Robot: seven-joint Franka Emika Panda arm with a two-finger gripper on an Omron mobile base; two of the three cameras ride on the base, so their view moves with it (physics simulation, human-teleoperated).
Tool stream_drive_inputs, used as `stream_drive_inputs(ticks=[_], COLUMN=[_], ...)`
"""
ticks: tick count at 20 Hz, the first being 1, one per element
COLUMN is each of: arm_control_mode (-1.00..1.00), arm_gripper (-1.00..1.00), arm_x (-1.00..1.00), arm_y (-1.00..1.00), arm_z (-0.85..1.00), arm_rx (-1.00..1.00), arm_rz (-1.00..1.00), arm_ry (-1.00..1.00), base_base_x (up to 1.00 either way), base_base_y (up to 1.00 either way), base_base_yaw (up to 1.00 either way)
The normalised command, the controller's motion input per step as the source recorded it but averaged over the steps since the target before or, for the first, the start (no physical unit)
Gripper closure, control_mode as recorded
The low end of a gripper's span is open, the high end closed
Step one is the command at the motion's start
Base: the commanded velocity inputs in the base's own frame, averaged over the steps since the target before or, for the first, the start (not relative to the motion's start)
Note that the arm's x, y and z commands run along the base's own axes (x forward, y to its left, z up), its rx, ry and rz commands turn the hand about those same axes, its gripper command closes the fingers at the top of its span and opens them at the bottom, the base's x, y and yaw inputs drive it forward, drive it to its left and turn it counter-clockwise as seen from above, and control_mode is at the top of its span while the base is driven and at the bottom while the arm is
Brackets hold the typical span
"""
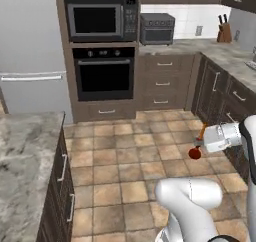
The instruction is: Pick the jar and candle from the dining table and place them in the open cabinet. Close the cabinet after placing the objects.
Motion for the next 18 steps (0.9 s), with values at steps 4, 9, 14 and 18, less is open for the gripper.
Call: stream_drive_inputs(ticks=[4, 9, 14, 18], arm_control_mode=[1.00, 1.00, 1.00, 1.00], arm_gripper=[1.00, 1.00, 1.00, 1.00], arm_x=[0.00, 0.00, 0.00, 0.00], arm_y=[0.00, 0.00, 0.00, 0.00], arm_z=[0.00, 0.00, 0.00, 0.00], arm_rx=[0.00, 0.00, 0.00, 0.00], arm_rz=[0.00, 0.00, 0.00, 0.00], arm_ry=[0.00, 0.00, 0.00, 0.00], base_base_x=[0.00, 0.02, 0.20, 0.27], base_base_y=[0.00, 0.02, 0.09, 0.10], base_base_yaw=[-1.00, -0.94, -0.60, -0.46])
